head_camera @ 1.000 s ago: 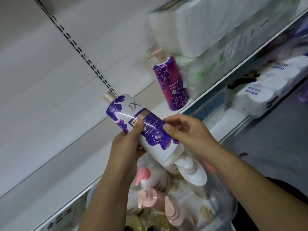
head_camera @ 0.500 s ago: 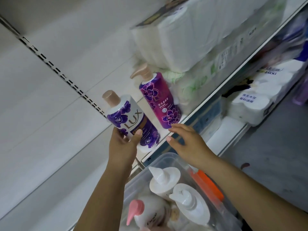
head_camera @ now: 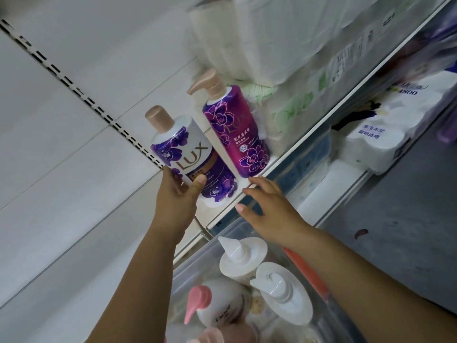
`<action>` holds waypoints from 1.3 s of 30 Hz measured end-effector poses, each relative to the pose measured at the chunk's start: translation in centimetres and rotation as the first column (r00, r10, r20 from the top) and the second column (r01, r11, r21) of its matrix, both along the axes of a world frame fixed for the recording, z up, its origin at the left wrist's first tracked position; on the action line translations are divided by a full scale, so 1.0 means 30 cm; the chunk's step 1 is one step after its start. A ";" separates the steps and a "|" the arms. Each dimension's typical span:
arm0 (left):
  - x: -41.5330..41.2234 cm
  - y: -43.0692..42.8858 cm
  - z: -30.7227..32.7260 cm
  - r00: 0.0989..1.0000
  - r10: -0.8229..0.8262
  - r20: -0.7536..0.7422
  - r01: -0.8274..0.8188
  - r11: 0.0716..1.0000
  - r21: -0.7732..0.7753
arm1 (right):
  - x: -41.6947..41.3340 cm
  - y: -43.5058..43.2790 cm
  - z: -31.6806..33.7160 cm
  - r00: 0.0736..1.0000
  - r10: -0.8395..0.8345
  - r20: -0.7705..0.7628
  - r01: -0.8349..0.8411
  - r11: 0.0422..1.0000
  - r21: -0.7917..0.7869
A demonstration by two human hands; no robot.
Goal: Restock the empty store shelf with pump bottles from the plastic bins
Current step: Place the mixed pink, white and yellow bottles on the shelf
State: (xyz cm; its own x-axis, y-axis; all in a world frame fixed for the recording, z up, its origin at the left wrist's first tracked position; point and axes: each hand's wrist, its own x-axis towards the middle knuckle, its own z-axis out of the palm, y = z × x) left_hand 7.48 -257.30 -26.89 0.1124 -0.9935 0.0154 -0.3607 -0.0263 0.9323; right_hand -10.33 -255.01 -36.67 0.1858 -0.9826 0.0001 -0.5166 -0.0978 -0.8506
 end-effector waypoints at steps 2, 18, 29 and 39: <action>-0.004 0.002 -0.006 1.000 0.004 0.019 -0.004 1.000 -0.016 | 0.002 0.002 -0.001 1.000 -0.002 0.003 0.002 1.000 -0.001; 0.024 -0.031 0.008 0.984 -0.043 0.174 0.038 0.999 0.036 | -0.038 0.010 0.020 0.998 0.024 0.052 -0.027 0.997 0.065; 0.004 0.046 -0.015 0.996 0.031 0.082 -0.036 0.998 0.059 | -0.037 0.100 0.092 0.979 -0.008 0.203 -0.018 0.992 0.127; 0.011 0.450 -0.029 0.918 0.258 0.300 -0.273 0.962 0.010 | -0.118 0.382 0.200 0.959 -0.095 0.268 0.042 0.979 0.199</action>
State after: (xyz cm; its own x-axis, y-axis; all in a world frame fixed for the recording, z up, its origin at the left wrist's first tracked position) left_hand 7.80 -243.80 -27.77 0.3701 -0.9282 0.0388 -0.5910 -0.2030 0.7807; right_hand -13.87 -243.53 -30.68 0.1373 -0.9798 -0.1453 -0.2604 0.1058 -0.9597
